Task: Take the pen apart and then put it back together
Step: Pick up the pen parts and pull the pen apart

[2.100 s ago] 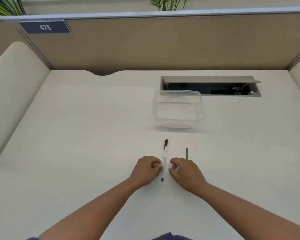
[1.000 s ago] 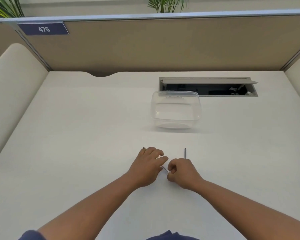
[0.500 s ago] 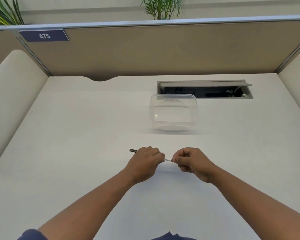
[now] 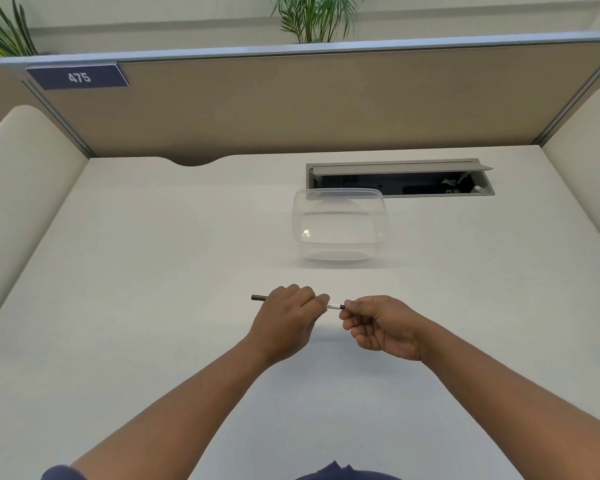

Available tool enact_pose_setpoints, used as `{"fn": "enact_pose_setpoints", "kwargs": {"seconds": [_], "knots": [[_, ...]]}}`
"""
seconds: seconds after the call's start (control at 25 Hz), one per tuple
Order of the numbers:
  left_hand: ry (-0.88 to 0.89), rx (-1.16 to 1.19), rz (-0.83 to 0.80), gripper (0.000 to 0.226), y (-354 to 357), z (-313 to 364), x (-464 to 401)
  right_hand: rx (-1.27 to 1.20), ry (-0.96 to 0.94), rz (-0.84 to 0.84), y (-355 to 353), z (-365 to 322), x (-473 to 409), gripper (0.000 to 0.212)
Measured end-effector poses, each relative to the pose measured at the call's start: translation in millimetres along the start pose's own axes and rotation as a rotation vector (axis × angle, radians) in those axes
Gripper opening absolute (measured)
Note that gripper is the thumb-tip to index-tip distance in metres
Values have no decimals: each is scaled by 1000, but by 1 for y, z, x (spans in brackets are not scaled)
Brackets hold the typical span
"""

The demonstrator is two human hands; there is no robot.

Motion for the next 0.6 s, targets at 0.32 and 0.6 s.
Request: {"fn": "enact_pose_setpoints", "kwargs": {"seconds": [0.32, 0.6], "knots": [[15, -43, 61, 22, -6, 3, -1, 6, 47, -46, 7, -1, 4, 24], [52, -70, 79, 20, -12, 6, -5, 23, 86, -111, 12, -4, 10, 23]]}}
Point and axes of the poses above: each hand's wrist, its own x-axis away from the middle knuckle, its own y-axis out of the palm, z = x × y, the point moved 7 cm from there along -x, towards the middle knuckle, and after that the axes turned 1 degree about y, right-handed, at the moved point
